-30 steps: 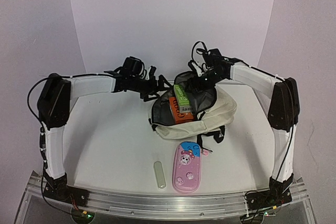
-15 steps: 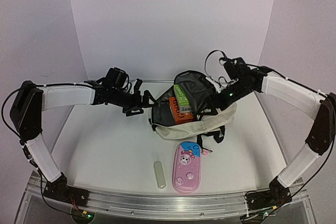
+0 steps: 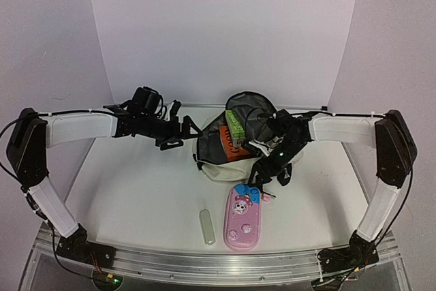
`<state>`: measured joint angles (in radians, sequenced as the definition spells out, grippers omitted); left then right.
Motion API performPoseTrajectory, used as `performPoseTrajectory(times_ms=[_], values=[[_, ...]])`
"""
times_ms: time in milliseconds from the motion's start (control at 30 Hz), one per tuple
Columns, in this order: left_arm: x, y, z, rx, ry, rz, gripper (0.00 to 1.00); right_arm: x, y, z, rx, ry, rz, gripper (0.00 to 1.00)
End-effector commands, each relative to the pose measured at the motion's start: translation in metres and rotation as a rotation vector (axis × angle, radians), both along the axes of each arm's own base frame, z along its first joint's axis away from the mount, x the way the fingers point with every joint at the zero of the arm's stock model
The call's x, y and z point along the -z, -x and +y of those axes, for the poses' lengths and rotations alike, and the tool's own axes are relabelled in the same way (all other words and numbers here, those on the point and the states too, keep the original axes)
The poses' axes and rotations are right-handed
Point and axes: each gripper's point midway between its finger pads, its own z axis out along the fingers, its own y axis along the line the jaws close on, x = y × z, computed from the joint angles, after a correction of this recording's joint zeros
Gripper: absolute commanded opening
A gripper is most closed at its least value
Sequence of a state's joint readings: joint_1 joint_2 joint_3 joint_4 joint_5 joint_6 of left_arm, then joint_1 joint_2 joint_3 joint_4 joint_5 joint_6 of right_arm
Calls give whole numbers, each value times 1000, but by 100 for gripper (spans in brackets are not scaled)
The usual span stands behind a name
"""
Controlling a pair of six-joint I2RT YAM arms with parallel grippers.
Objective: Pack the student bag
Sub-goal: Pick up the stationery from the center of the board.
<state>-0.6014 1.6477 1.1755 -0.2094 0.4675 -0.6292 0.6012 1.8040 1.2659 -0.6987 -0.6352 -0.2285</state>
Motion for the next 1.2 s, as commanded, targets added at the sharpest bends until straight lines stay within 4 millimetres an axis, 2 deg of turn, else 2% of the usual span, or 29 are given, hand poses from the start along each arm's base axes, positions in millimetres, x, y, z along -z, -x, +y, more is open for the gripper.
performPoseTrajectory(times_ms=[0, 267, 467, 567, 633, 833, 1033, 1167], values=[[-22, 2, 5, -19, 14, -57, 100, 20, -1, 6, 11, 1, -1, 83], [-24, 2, 6, -21, 11, -58, 100, 53, 12, 7, -37, 20, 55, 88], [-25, 1, 8, -32, 1, -65, 100, 51, 24, 15, -66, -44, 118, 87], [-26, 1, 9, -36, -1, -68, 100, 55, 23, 17, -60, -43, 138, 82], [-26, 0, 9, -36, -2, -69, 100, 58, 22, 18, -54, -36, 147, 76], [-25, 0, 9, -38, -10, -68, 100, 54, 22, 17, -55, -42, 139, 46], [-26, 2, 8, -21, -8, -71, 100, 25, 22, 18, -55, -78, 90, 19], [-33, 7, 0, 42, 20, -96, 100, 0, 21, 20, -58, -112, 49, 9]])
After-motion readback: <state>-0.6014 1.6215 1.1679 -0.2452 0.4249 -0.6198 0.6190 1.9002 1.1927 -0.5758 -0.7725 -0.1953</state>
